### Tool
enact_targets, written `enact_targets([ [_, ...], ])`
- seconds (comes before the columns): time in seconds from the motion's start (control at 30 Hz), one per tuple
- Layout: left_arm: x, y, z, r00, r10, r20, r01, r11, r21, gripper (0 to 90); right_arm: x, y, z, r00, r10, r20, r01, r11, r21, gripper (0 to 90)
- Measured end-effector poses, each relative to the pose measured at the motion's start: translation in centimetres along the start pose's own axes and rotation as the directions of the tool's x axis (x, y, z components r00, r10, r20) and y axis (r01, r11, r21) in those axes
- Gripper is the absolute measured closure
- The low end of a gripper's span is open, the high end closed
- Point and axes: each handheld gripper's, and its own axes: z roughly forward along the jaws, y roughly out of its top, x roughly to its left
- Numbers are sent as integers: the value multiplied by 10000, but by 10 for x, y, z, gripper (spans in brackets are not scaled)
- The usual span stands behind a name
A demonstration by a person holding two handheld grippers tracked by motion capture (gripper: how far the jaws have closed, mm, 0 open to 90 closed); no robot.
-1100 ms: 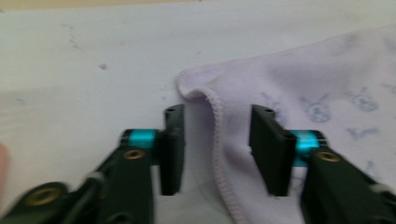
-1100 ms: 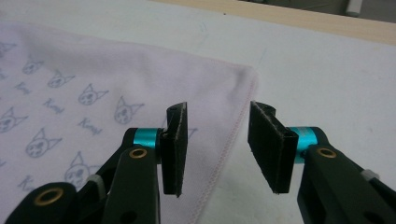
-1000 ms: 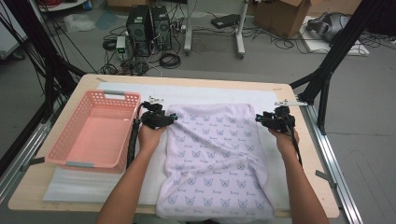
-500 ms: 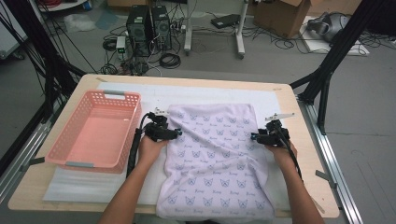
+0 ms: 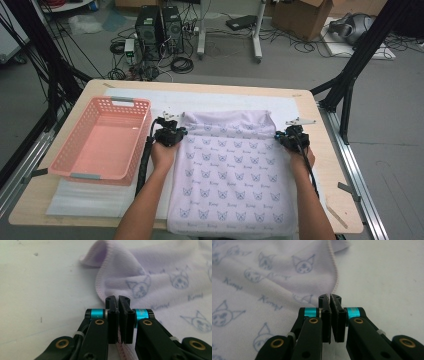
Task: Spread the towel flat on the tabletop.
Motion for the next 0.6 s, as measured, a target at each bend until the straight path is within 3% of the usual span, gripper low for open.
enact_targets([
  [0.07,-1,0,0,10000,79,-24,-79,9997,-212,854,-1,1,2,9990,53,436,-44,9998,-198,882],
  [0.1,-1,0,-1,10000,78,61,-76,9996,-271,829,-2,1,3,9988,230,434,-217,9994,-285,881],
  [0.17,2,0,-3,9994,-128,320,131,9998,-115,607,-4,0,2,9985,453,299,-444,9986,-299,872],
  [0.27,3,-5,-8,9987,-46,510,32,9996,268,487,-4,1,-5,9992,353,208,-347,9990,-284,784],
  [0.43,-7,-6,-21,9925,751,959,-840,9923,915,438,-6,4,-24,9990,449,80,-443,9968,-668,717],
  [0.53,-16,-8,-32,9876,1171,1049,-1233,9909,545,443,-5,4,-35,9990,430,-120,-438,9957,-818,702],
  [0.6,-19,-12,-38,9858,1147,1226,-1220,9911,538,442,-3,3,-42,9992,310,-242,-330,9954,-895,690],
])
